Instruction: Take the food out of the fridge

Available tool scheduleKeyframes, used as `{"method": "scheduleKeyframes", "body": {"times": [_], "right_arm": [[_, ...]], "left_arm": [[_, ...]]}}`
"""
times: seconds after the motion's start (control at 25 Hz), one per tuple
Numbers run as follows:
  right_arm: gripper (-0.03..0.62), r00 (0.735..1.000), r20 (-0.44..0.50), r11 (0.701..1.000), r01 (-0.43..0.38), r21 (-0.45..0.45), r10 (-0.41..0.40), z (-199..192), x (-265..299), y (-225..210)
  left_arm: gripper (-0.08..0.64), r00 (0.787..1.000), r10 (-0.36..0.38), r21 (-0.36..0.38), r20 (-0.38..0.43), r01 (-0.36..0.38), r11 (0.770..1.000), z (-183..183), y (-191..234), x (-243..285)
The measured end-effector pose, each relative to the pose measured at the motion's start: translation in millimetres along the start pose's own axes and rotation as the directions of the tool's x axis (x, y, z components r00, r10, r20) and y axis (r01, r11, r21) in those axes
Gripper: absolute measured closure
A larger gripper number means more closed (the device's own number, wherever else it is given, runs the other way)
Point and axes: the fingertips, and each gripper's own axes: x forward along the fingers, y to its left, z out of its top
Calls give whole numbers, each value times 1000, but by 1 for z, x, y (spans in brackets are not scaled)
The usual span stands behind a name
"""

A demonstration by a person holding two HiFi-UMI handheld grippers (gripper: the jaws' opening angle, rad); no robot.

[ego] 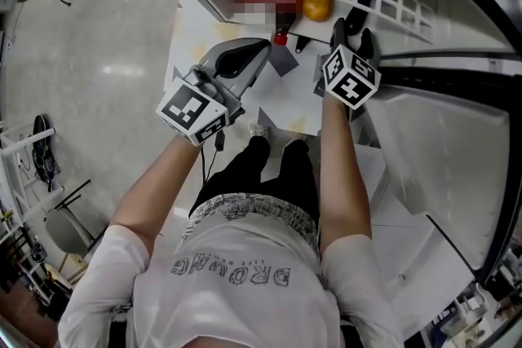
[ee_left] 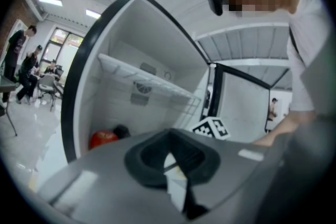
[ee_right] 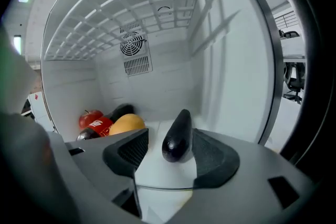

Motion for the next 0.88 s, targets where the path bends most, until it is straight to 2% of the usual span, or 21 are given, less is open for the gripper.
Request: {"method": "scheduleKeyframes", "body": {"times": [0.4, 0.52, 0.88], "right_arm": [[362, 996, -75, 999, 48, -21, -49, -17, 21, -11], [394, 994, -90, 998, 58, -26, -60, -20, 23, -14], [400, 997, -63, 999, 34, -12, -35, -9, 7, -11]], "left_arm": [[554, 1000, 19, 0, 3, -19, 1000, 1, 7, -8], [554, 1000, 21, -3, 4, -21, 1000, 2, 7, -9], [554, 1000, 16, -6, 14, -16, 1000, 7, 1, -8]]}}
